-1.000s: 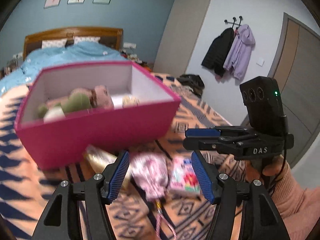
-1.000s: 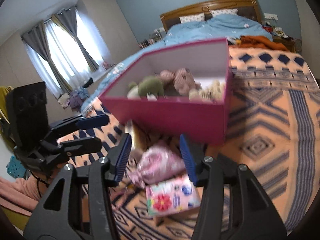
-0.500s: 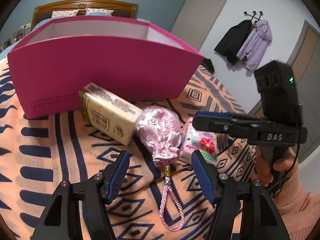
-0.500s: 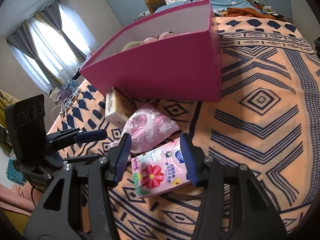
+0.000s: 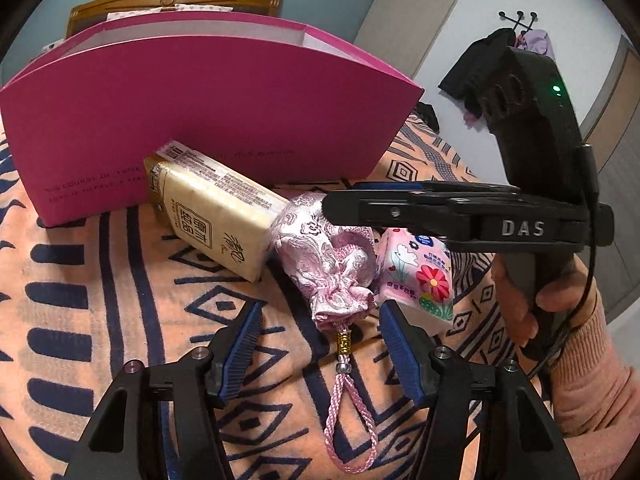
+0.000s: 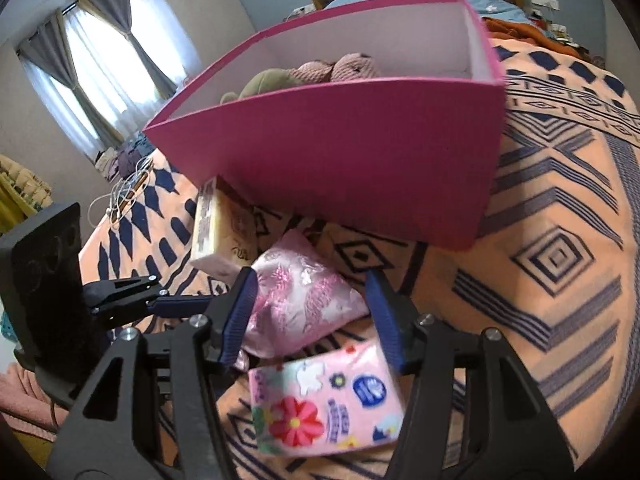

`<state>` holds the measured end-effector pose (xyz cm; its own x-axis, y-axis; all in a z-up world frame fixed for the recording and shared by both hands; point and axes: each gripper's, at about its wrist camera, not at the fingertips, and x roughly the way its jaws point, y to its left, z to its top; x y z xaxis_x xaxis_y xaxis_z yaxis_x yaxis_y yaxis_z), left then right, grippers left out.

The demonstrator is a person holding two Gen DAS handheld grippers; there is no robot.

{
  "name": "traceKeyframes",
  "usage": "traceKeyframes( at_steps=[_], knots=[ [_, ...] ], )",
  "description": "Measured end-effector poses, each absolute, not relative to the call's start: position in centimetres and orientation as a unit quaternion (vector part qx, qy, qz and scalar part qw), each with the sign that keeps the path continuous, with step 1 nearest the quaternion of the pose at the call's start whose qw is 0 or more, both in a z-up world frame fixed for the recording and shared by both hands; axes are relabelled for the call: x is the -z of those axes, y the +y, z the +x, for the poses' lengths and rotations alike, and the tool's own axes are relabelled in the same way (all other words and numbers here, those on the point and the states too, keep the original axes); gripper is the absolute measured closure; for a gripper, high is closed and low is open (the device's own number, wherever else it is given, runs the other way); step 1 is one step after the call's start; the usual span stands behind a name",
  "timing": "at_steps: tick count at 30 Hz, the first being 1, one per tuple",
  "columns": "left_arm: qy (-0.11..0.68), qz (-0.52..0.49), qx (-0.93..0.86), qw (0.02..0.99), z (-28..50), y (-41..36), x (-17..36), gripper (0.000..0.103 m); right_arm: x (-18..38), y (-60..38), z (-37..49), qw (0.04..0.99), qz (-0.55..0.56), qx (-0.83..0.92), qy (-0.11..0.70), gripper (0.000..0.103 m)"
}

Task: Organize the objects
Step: 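Move the right gripper to the pink satin drawstring pouch and grasp it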

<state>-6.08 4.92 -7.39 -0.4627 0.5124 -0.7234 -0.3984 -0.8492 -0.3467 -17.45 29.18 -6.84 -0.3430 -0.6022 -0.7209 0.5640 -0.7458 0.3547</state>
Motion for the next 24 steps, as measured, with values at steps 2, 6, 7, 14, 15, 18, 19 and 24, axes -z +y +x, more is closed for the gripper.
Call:
traceKeyframes(
  at_steps=[2,6,7,14,15,18,19,24],
  knots=[
    [-0.067,-0.447,-0.851,0.266,-6.2,4.8,7.5,0.046,7.1,29.1,-18.1,0.358,0.452,0.817,-0.021,0.045],
    [-0.074,-0.448,-0.850,0.267,-6.3,4.7,7.4,0.047,7.7,28.9,-18.8,0.355,0.457,0.815,-0.016,0.044],
    [-0.074,-0.449,-0.850,0.267,-6.3,4.7,7.4,0.047,8.0,28.9,-18.9,0.358,0.460,0.812,-0.016,0.044],
    [-0.078,-0.451,-0.842,0.284,-6.3,4.8,7.4,0.068,8.3,28.4,-18.1,0.367,0.456,0.811,0.010,0.052],
    [-0.076,-0.450,-0.843,0.286,-6.2,4.9,7.3,0.070,8.4,28.4,-18.0,0.367,0.456,0.811,0.012,0.057],
    [-0.070,-0.445,-0.844,0.292,-6.0,5.1,7.0,0.072,8.3,28.6,-17.4,0.367,0.451,0.813,0.013,0.065],
    [-0.070,-0.443,-0.844,0.293,-5.9,5.2,6.8,0.072,8.2,28.8,-17.2,0.365,0.449,0.816,0.010,0.067],
    [-0.068,-0.430,-0.847,0.305,-5.3,5.2,5.8,0.072,7.4,29.6,-16.5,0.361,0.434,0.825,-0.012,0.072]
  ],
)
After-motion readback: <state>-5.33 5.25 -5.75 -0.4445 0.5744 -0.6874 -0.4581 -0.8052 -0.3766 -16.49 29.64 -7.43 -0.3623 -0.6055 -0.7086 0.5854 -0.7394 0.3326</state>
